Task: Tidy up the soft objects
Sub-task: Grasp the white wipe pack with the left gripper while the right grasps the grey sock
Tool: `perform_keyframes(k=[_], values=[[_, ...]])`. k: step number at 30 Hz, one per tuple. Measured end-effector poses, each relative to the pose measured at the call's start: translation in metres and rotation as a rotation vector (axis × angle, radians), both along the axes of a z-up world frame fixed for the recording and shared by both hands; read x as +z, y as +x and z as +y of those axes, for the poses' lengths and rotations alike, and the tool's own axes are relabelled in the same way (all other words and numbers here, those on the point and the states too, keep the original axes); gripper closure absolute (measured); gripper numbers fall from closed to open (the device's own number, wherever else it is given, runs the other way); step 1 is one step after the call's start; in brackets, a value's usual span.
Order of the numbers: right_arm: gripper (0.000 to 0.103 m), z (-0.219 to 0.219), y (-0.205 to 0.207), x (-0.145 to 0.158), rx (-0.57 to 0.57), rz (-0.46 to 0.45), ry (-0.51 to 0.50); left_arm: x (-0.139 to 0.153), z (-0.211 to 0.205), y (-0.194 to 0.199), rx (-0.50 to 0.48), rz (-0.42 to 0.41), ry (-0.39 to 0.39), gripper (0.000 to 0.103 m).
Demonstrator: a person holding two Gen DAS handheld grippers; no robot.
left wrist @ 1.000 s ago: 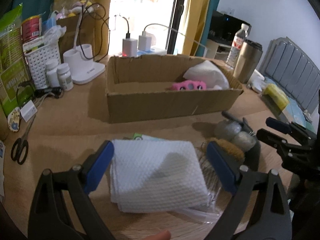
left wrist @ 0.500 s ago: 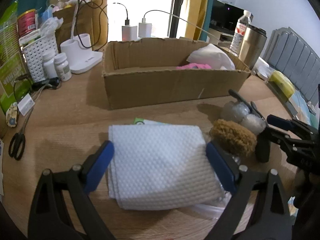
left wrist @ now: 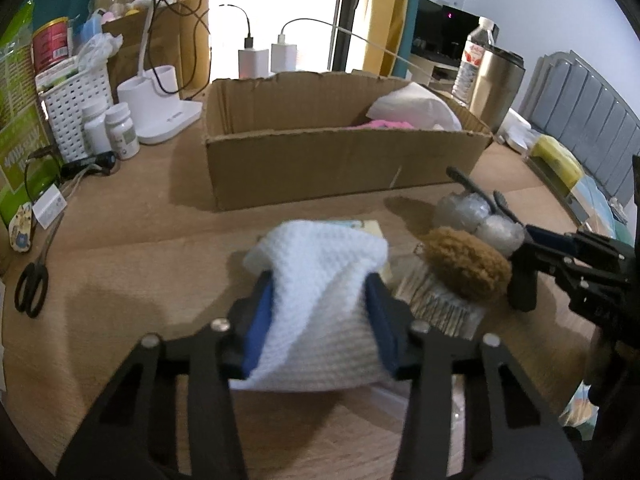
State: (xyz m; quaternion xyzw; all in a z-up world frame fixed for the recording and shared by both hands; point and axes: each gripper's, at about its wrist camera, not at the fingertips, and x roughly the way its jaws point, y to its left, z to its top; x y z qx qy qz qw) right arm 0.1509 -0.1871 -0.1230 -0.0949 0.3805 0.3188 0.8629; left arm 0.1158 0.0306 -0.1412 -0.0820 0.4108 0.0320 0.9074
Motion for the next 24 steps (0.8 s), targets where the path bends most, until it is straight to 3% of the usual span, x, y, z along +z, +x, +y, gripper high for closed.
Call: perform_keyframes(k=[7,24], values=[[0.073,-0.005,-0.003,0.011,-0.017,-0.035,0.001,0.004,0.002,-0.007,-0.011,-0.021,-0.016,0.073],[0.073,-0.005,-0.008,0.045,-0.027,-0.129,0.017,0.031,0.011,-0.016,-0.015,-0.104,-0.027,0.074]])
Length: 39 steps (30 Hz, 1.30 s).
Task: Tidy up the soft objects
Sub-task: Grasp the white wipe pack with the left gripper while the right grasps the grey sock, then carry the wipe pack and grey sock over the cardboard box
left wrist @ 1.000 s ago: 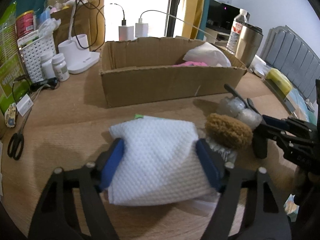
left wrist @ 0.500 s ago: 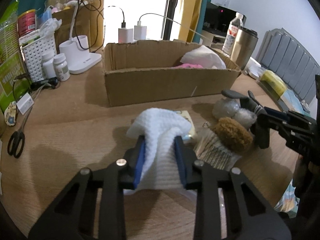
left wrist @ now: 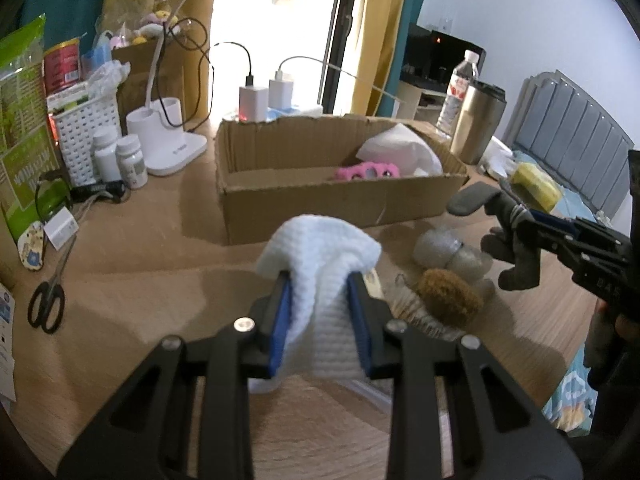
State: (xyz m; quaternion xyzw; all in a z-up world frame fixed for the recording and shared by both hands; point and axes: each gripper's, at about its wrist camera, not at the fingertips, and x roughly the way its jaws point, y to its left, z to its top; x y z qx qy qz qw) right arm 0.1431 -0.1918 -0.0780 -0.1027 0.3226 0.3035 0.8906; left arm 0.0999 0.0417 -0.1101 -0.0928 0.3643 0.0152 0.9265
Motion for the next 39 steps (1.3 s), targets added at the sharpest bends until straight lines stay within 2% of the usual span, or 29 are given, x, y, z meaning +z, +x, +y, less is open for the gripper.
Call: perform_keyframes(k=[21,39], values=[[0.073,0.024,0.01,0.026,0.049,-0.052,0.009,0.028,0.021,0.007,0.024,-0.069,0.002,0.074],[0.073,0.056,0.036,0.031,0.093,-0.056,0.009,0.036,0.043,0.035,0.038,-0.084,-0.002,0.074]])
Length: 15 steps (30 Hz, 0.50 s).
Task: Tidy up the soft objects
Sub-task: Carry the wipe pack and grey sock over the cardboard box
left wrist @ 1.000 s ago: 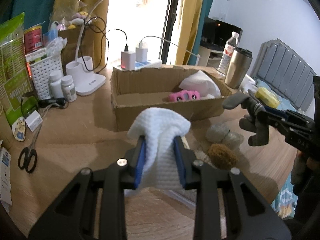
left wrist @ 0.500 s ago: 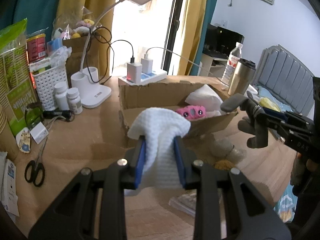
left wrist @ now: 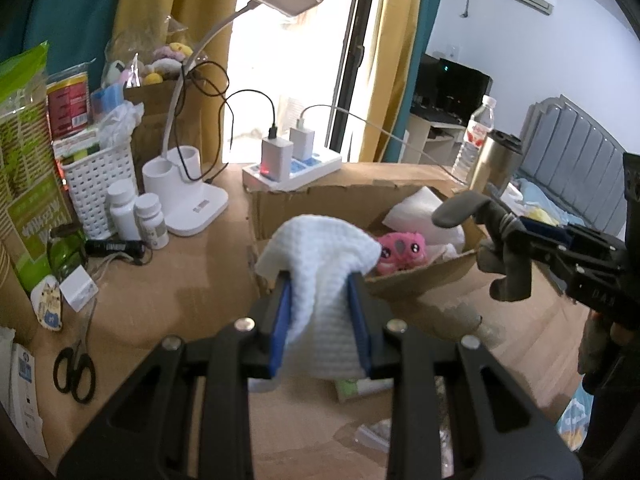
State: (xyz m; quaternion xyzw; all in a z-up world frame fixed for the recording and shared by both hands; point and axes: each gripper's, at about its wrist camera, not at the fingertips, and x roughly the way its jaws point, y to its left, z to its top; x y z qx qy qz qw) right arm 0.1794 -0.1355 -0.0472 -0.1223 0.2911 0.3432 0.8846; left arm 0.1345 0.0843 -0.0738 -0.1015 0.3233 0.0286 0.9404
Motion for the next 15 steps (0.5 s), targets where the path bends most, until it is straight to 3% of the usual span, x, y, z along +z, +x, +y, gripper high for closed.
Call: perform_keyframes(k=[15], values=[[0.073,0.027,0.026,-0.007,0.042,0.022,0.002,0.0,0.007,0.02,-0.005,-0.004,-0.002,0.074]])
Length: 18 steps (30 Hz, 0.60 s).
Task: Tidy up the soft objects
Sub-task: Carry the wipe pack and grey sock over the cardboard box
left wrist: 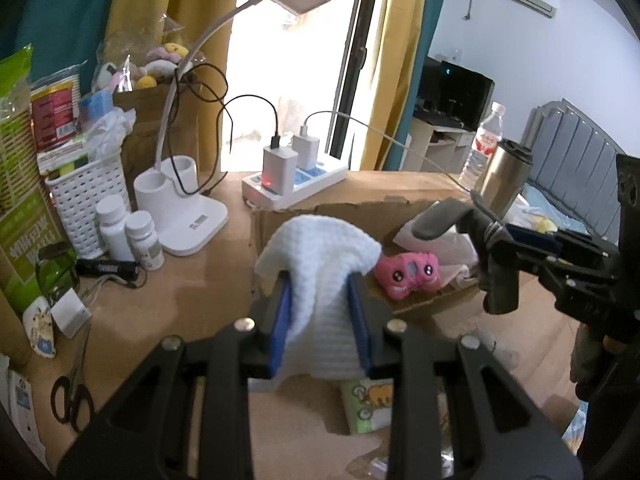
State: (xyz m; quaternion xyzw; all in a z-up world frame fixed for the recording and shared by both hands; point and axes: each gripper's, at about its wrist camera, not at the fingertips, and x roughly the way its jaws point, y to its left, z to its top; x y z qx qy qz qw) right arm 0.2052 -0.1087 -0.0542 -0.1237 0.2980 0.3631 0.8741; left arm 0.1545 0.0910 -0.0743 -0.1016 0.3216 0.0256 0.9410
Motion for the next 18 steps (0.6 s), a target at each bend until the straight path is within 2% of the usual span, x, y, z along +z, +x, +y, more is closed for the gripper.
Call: perform_keyframes(k=[18], values=[[0.073,0.029,0.021,-0.011,0.048,0.021,0.012,-0.012,0.013,0.034,0.004,0.007,-0.021,0.074]])
